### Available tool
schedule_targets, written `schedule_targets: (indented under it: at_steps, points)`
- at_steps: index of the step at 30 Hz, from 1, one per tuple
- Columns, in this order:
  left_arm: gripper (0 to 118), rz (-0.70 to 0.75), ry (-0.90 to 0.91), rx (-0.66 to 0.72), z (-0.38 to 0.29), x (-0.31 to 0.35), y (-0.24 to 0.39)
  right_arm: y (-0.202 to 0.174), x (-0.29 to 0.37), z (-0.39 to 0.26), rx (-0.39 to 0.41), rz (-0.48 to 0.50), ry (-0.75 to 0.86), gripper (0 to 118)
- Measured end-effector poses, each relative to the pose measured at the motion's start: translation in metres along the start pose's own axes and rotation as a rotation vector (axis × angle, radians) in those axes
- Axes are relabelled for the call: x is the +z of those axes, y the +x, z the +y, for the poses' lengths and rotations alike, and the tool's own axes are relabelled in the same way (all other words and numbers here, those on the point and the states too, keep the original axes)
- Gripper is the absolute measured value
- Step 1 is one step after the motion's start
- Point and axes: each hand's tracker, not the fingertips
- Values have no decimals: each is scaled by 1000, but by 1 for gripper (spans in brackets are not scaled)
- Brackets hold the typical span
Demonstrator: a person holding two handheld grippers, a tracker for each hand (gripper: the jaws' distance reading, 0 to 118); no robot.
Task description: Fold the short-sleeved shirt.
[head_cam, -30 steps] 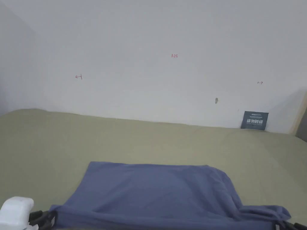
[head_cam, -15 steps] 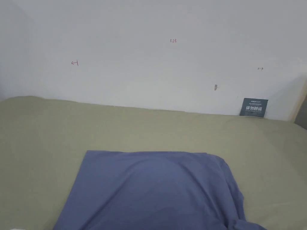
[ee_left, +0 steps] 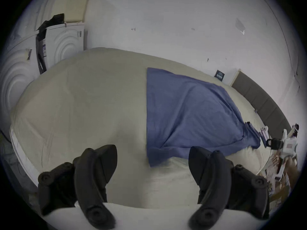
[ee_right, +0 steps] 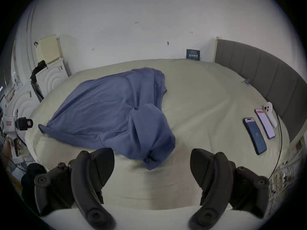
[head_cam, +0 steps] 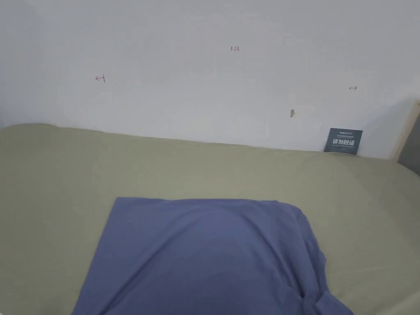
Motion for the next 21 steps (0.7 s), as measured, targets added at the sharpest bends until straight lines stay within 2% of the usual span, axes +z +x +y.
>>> schedule_targets:
  at_steps: [1,2,3,4,5,6,7,9,13,14,15,17,21]
  points:
    - [92,15,-16,-2,0,0,2,-4,-1,1,-3,-4,1,97]
    - [80,14,-26,-1,-1,0,4,-7,-2,2,-8,-3,-4,94]
    - [58,3,-33,-1,-4,0,5,-9,-4,1,-25,17,-20,76]
    - [25,-2,-39,-1,-8,-1,8,-11,-6,1,-38,39,-46,46]
    - [0,22,-50,-7,-12,-2,10,-14,-9,0,-36,24,-53,11]
    - [0,69,-68,-20,-17,-3,13,-17,-12,-3,-3,-24,-96,8]
    - [0,91,-71,-14,-21,-4,13,-20,-13,-6,-14,-45,-86,7]
    - [0,-10,-108,60,-27,-7,7,-20,-14,-9,-18,-10,-93,7]
    - [0,6,-111,58,-30,-8,7,-22,-16,-11,-21,-5,-89,7]
    - [9,15,-107,57,-29,-10,7,-22,-16,-11,-18,-7,-87,7]
    - [35,31,-99,57,-28,-12,7,-22,-16,-10,-19,-7,-86,7]
    - [111,54,-82,55,-24,-18,6,-20,-17,-9,-25,-7,-82,7]
    - [113,-28,-57,18,-19,-31,3,-13,-17,-8,-41,-10,-75,7]
